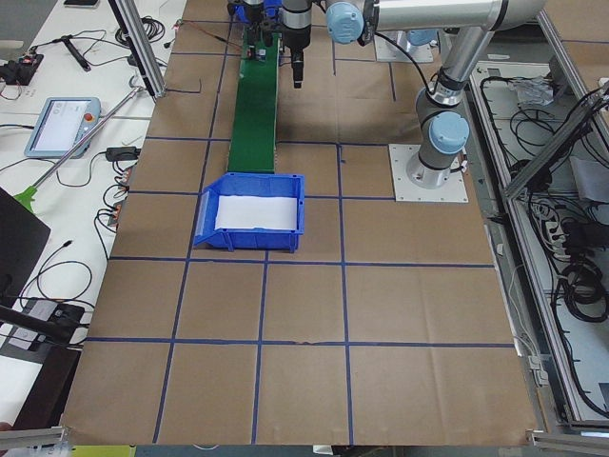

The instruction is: Transport two buttons from left to right

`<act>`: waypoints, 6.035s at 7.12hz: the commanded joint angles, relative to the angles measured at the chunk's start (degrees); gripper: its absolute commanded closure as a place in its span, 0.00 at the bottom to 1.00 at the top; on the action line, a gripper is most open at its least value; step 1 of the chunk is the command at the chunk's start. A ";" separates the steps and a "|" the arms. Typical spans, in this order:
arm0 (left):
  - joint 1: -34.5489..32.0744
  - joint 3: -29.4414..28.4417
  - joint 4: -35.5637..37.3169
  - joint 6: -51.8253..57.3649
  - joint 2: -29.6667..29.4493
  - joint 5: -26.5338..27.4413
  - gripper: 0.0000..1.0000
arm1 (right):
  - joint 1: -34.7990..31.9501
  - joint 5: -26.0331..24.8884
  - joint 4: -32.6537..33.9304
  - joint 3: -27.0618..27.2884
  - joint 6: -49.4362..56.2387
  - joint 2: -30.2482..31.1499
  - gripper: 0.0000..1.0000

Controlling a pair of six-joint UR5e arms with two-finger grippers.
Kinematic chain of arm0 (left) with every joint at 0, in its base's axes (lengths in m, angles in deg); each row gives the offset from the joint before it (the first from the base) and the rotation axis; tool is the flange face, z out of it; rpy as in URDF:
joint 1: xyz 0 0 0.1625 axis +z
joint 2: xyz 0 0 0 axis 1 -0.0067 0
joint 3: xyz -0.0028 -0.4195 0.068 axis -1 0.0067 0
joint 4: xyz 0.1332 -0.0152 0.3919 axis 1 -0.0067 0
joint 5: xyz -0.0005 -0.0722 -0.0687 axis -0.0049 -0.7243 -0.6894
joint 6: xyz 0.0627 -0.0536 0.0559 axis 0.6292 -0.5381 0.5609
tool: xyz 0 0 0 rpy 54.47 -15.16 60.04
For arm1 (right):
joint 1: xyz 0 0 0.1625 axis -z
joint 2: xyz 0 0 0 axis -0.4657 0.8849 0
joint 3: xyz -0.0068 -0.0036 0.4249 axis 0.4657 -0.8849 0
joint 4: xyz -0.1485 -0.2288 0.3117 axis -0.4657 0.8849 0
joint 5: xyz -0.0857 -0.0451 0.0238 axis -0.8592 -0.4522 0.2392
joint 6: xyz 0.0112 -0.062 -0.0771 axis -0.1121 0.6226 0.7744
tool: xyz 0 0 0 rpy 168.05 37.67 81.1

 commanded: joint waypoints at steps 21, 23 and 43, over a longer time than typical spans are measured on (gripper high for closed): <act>0.04 0.00 0.00 0.09 0.00 0.07 0.00 | 32.12 -6.07 -2.51 -8.08 43.62 -3.24 0.96; -0.05 0.09 0.00 0.00 0.00 0.07 0.00 | 32.12 -3.52 -2.14 -7.72 41.16 -5.09 0.96; 0.04 2.29 0.44 0.00 1.06 -0.20 0.00 | 14.41 -3.25 -30.25 -11.76 25.25 19.31 0.00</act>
